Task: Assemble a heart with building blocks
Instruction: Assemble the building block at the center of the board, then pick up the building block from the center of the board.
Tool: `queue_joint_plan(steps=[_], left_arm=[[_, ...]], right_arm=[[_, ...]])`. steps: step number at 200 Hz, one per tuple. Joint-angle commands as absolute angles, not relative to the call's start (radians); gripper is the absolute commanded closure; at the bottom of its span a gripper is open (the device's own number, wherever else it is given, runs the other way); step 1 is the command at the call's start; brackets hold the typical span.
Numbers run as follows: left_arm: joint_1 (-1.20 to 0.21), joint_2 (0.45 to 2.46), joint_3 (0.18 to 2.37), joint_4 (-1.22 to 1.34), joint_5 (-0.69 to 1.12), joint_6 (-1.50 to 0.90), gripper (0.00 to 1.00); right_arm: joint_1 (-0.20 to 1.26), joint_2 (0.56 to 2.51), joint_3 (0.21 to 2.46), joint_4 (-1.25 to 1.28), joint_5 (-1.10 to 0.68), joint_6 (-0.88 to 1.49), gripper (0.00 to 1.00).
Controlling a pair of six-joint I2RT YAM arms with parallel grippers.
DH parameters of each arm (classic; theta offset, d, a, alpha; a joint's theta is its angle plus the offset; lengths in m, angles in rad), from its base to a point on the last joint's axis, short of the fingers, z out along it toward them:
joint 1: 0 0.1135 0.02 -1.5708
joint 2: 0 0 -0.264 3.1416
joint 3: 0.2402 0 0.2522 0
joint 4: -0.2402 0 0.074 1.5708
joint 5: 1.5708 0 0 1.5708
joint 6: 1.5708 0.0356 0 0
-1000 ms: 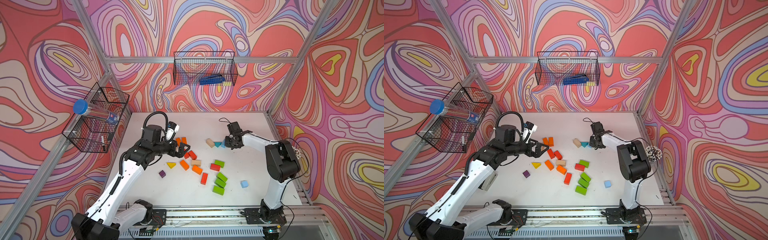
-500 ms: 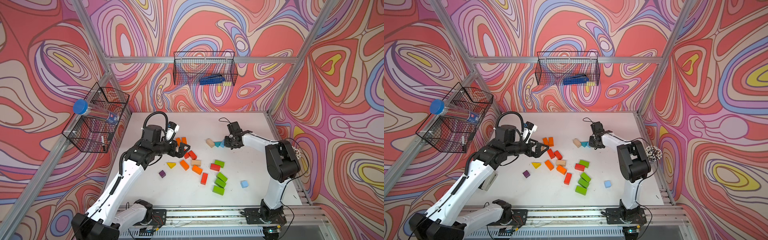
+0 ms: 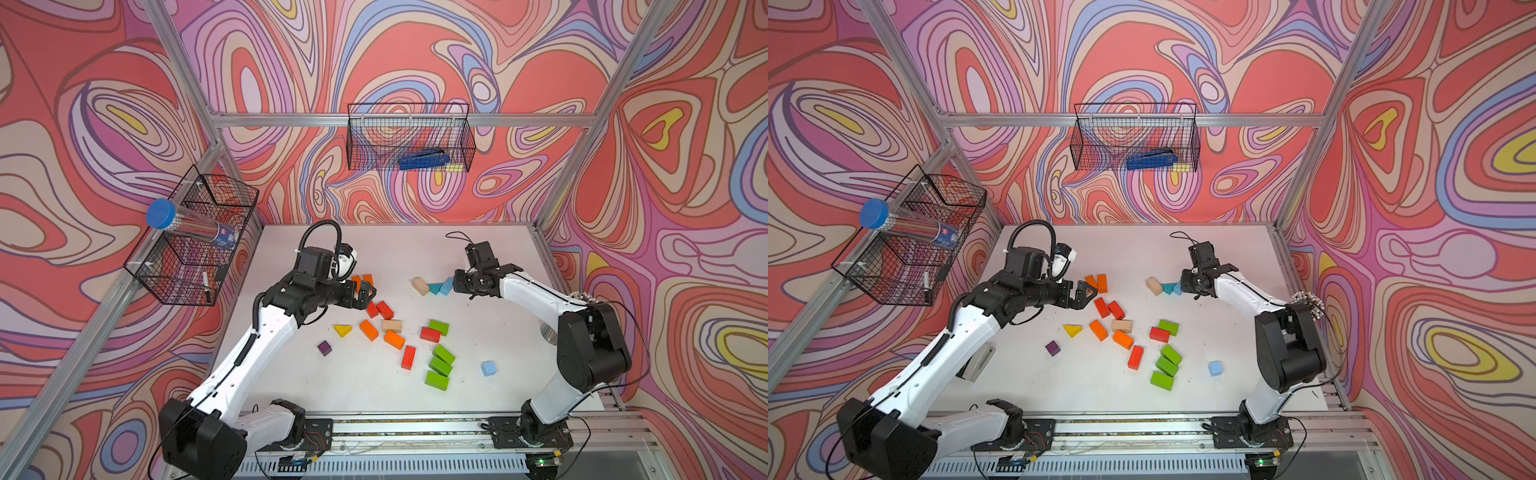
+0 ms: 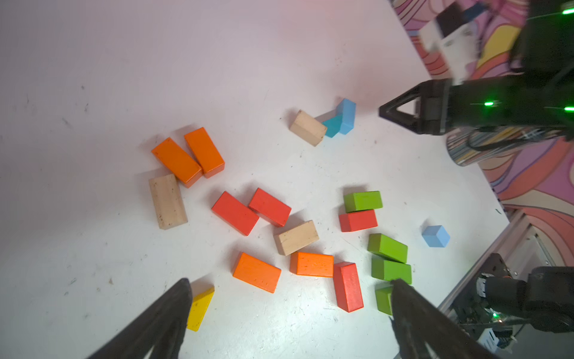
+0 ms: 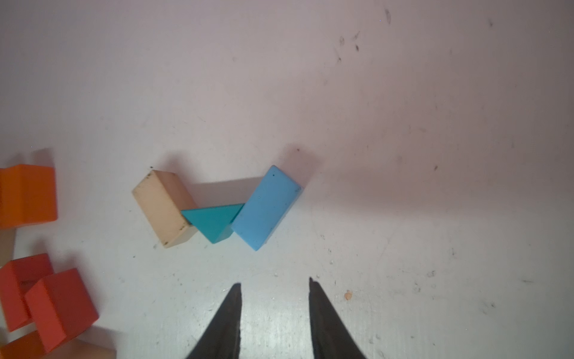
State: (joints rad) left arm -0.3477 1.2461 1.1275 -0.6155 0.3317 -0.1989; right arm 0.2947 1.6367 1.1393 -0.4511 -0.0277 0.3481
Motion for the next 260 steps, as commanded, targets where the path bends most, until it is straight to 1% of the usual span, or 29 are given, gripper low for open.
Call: queue_joint_plan(steps=[1, 32, 49, 78, 105, 120, 133, 164, 192, 260], left_arm=[[-0.350, 1.335, 1.194, -0.703, 0.224, -0.259, 0.03], [-0.370, 1.492, 1.272, -0.733, 0.160, -0.309, 0.11], [-0.377, 1.586, 1.322, -0.743, 0.134, -0.339, 0.20], [-0.383, 1.724, 1.417, -0.738, 0.096, -0.362, 0.23], [-0.386, 1.842, 1.511, -0.750, 0.062, -0.374, 0.31], [-0.390, 1.897, 1.553, -0.753, 0.051, -0.375, 0.32], [-0.394, 1.930, 1.575, -0.738, 0.038, -0.371, 0.36], [-0.394, 2.002, 1.627, -0.728, 0.025, -0.364, 0.40], [-0.394, 2.047, 1.659, -0.716, 0.034, -0.353, 0.45], [-0.395, 2.121, 1.685, -0.687, 0.016, -0.335, 0.48]], right_arm=[[0.291, 1.576, 1.099, -0.430, -0.091, 0.316, 0.60], [0.292, 1.510, 1.048, -0.418, -0.162, 0.307, 0.54], [0.292, 1.484, 1.027, -0.413, -0.186, 0.302, 0.52], [0.291, 1.442, 0.993, -0.413, -0.201, 0.286, 0.50], [0.292, 1.412, 0.965, -0.411, -0.201, 0.276, 0.48], [0.293, 1.405, 0.955, -0.411, -0.195, 0.273, 0.48], [0.292, 1.400, 0.949, -0.410, -0.191, 0.269, 0.48], [0.291, 1.397, 0.938, -0.409, -0.180, 0.265, 0.47], [0.291, 1.391, 0.931, -0.410, -0.174, 0.265, 0.47], [0.292, 1.367, 0.916, -0.416, -0.164, 0.269, 0.46]])
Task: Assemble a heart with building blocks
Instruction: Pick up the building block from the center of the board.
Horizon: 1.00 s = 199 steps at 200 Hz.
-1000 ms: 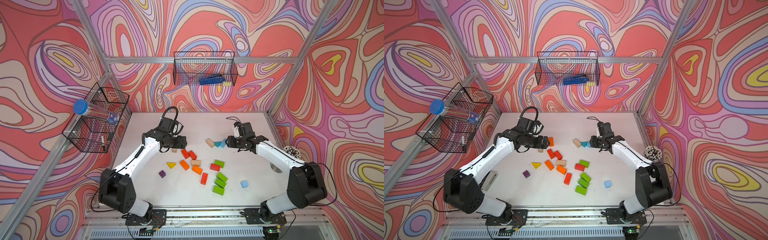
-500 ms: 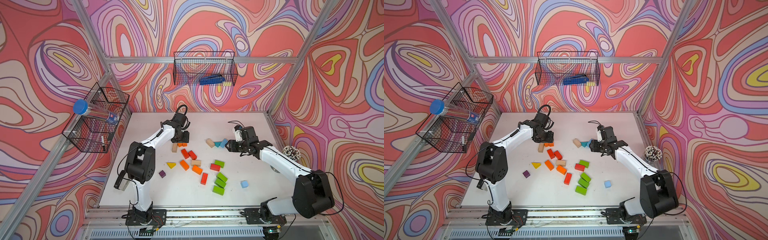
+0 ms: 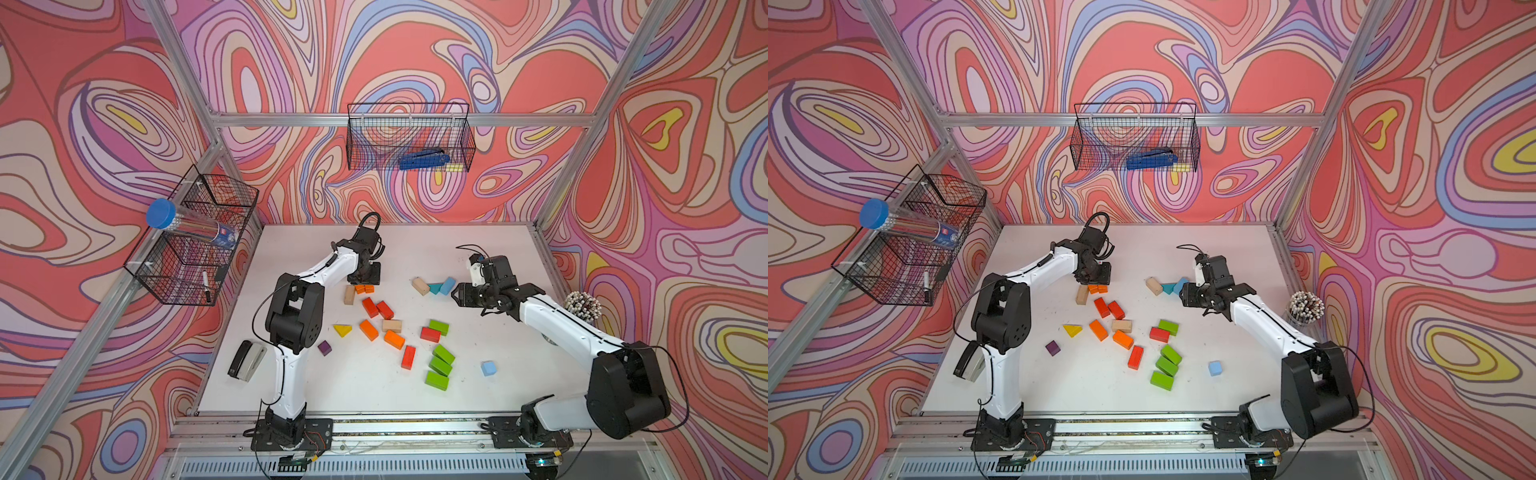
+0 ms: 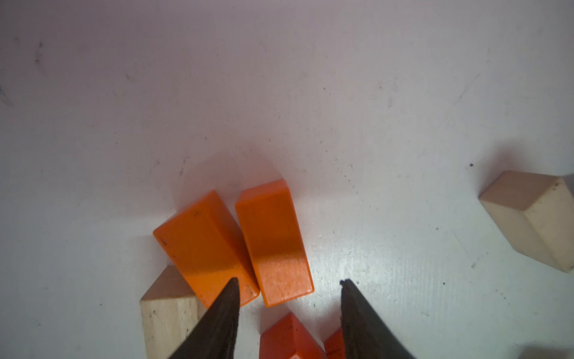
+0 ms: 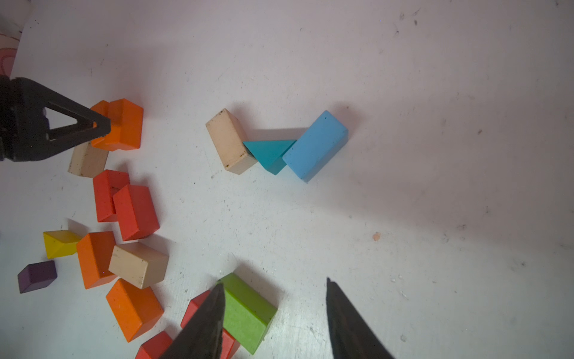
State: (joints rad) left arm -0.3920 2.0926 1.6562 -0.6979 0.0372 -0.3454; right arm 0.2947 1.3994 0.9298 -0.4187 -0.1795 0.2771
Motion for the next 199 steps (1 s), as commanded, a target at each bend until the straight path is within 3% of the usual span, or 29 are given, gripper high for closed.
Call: queue_joint_plan(steps=[1, 70, 130, 146, 169, 199], left_arm=[[-0.395, 2.122, 1.685, -0.686, 0.016, -0.334, 0.48], [-0.395, 2.165, 1.716, -0.674, 0.012, -0.314, 0.57], [-0.396, 2.191, 1.721, -0.679, -0.011, -0.302, 0.57], [-0.398, 2.195, 1.721, -0.679, -0.007, -0.295, 0.71], [-0.410, 2.193, 1.716, -0.672, -0.015, -0.268, 0.71], [-0.436, 2.155, 1.672, -0.637, -0.003, -0.218, 0.77]], right_arm=[[0.292, 1.367, 0.916, -0.416, -0.163, 0.270, 0.46], [0.292, 1.360, 0.903, -0.416, -0.159, 0.274, 0.46], [0.292, 1.353, 0.893, -0.414, -0.152, 0.273, 0.46], [0.292, 1.349, 0.894, -0.414, -0.154, 0.274, 0.46], [0.291, 1.337, 0.892, -0.415, -0.158, 0.276, 0.45], [0.293, 1.304, 0.889, -0.422, -0.190, 0.283, 0.39]])
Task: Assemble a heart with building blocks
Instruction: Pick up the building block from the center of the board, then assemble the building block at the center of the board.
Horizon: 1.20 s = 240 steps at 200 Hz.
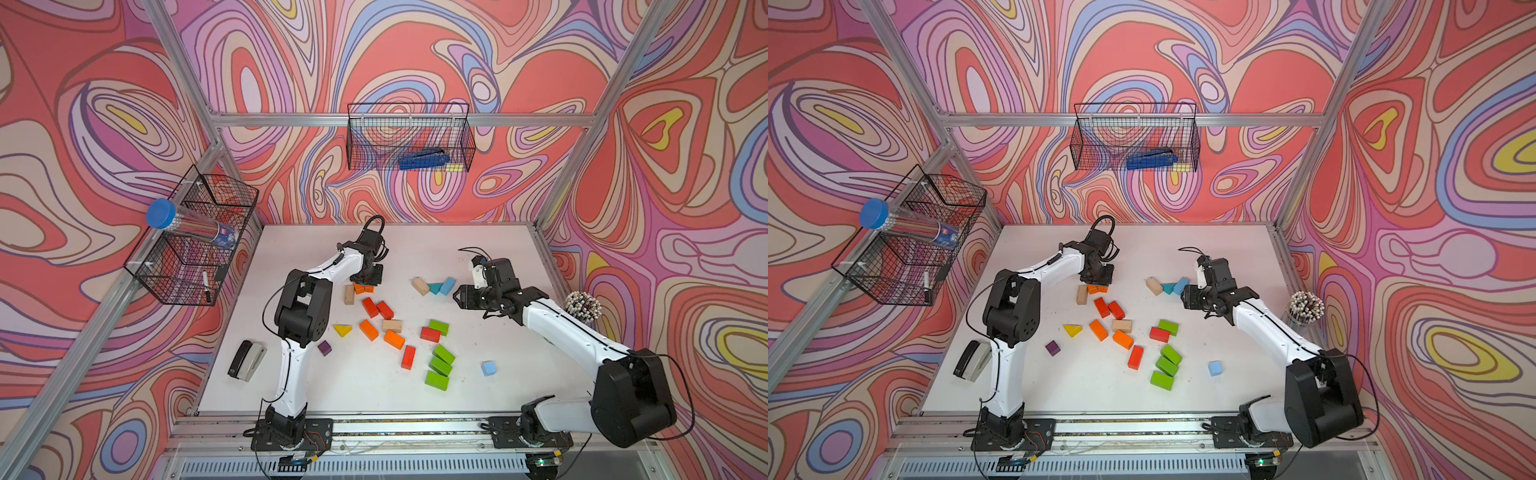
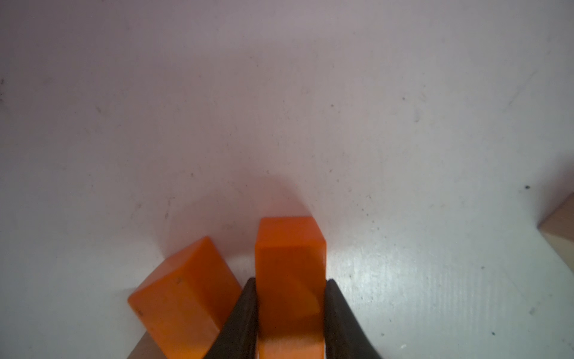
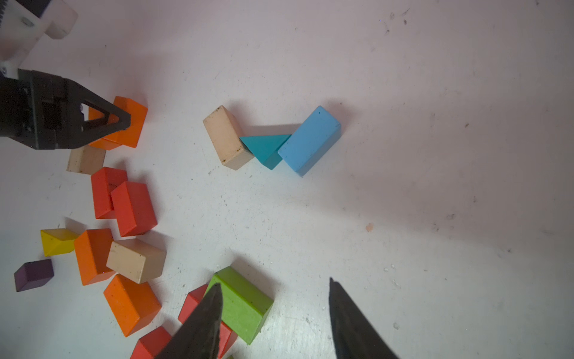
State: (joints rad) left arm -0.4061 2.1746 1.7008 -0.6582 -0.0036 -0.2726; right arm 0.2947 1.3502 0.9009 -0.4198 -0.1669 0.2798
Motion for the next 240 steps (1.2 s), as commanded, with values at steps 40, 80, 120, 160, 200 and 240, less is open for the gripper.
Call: queue_joint_plan(steps=[40, 80, 120, 160, 200, 240], left_arm=[[-0.472, 2.057, 1.557, -0.553, 0.104, -0.085, 0.82], [-0.502, 2.010, 1.540, -0.563, 0.188, 0.073, 0.83], [-0.523, 2.054, 1.622, -0.632, 0.262, 0.171, 0.81], [-0.546, 2.147, 1.758, -0.739, 0.253, 0.240, 0.81], [-0.564, 2.198, 1.820, -0.770, 0.257, 0.266, 0.80], [-0.589, 2.238, 1.862, -0.786, 0.228, 0.287, 0.80]], right_arm=[[0.292, 1.229, 0.867, -0.435, -0.252, 0.295, 0.24], [0.292, 1.191, 0.844, -0.431, -0.298, 0.305, 0.18], [0.293, 1.183, 0.838, -0.426, -0.312, 0.305, 0.18], [0.292, 1.175, 0.838, -0.429, -0.347, 0.305, 0.17], [0.291, 1.167, 0.833, -0.422, -0.390, 0.300, 0.12], [0.292, 1.172, 0.830, -0.417, -0.394, 0.302, 0.11]])
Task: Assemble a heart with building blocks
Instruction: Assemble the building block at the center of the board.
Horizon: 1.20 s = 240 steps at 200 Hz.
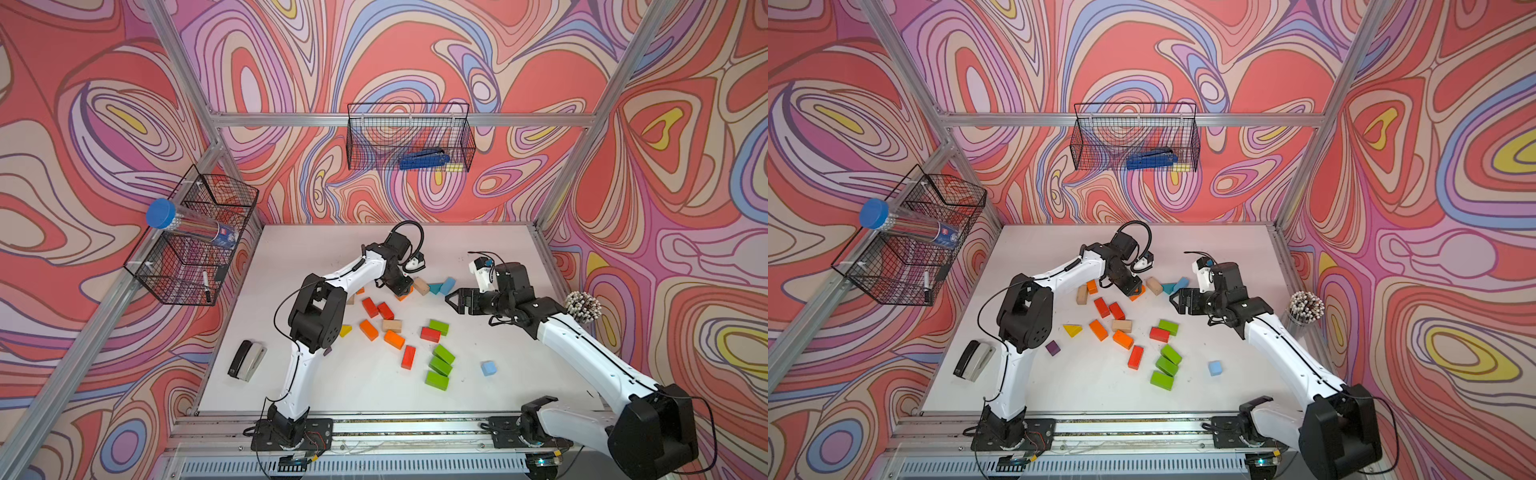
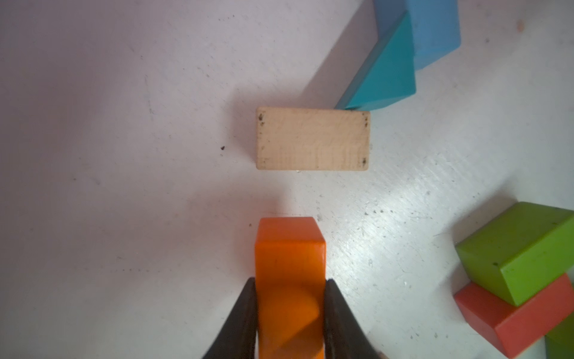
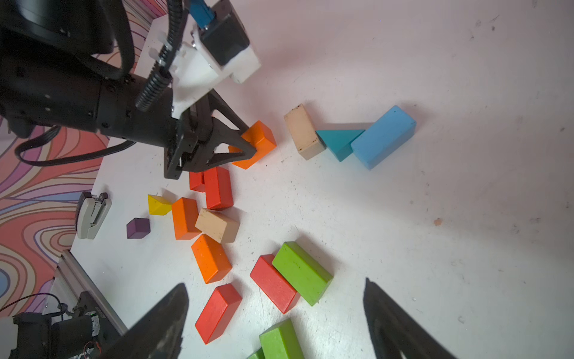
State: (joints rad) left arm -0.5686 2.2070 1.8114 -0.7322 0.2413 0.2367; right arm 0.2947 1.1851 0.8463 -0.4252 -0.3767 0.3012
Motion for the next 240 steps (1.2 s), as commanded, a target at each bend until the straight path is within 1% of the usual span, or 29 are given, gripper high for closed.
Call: queue_joint_plan(steps=[1, 67, 240], left_arm=[[-0.590, 2.240, 1.864, -0.787, 0.227, 0.287, 0.80], [-0.604, 2.308, 1.943, -0.797, 0.139, 0.272, 0.80], [-0.604, 2.350, 1.969, -0.788, 0.139, 0.276, 0.77]], right_arm=[[0.292, 1.172, 0.830, -0.417, -0.394, 0.302, 0.11], [0.292, 1.163, 0.831, -0.423, -0.387, 0.299, 0.12], [0.293, 1.173, 0.825, -0.413, -0.379, 0.298, 0.12]])
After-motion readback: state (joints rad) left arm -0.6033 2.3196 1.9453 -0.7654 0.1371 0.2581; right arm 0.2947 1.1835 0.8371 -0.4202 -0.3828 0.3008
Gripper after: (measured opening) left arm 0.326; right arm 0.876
